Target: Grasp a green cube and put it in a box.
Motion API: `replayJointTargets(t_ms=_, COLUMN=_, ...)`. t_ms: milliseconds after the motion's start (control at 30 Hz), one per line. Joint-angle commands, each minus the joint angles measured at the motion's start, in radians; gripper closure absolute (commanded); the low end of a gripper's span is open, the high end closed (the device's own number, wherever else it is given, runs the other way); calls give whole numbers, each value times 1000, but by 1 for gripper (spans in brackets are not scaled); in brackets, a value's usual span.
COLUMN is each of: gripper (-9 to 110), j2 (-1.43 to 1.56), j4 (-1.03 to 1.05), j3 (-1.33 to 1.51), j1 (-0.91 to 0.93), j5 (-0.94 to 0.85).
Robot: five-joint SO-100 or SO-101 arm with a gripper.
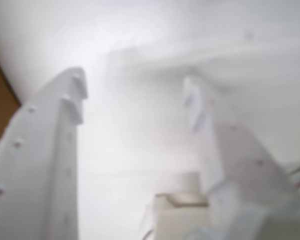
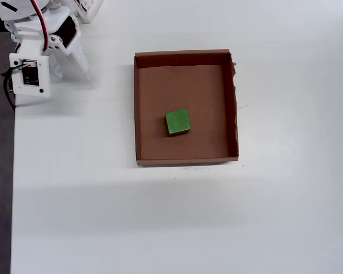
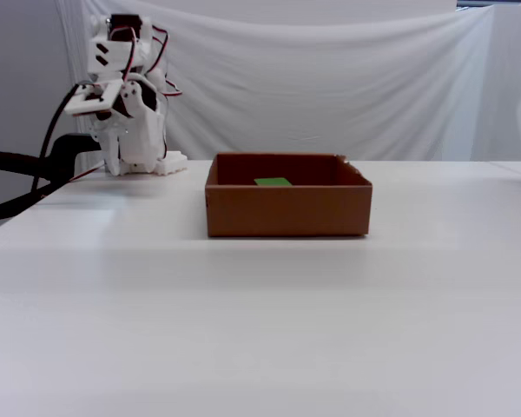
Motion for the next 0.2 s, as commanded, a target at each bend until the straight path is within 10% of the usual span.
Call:
replayJointTargets(t_ms=0, gripper=79, j2=5, j4=9, j3=-6, j1=3, j5=6)
replayJointTargets(t_ms=167, gripper=79, j2=5, j4=9, j3=-6, j1=3, j5=6)
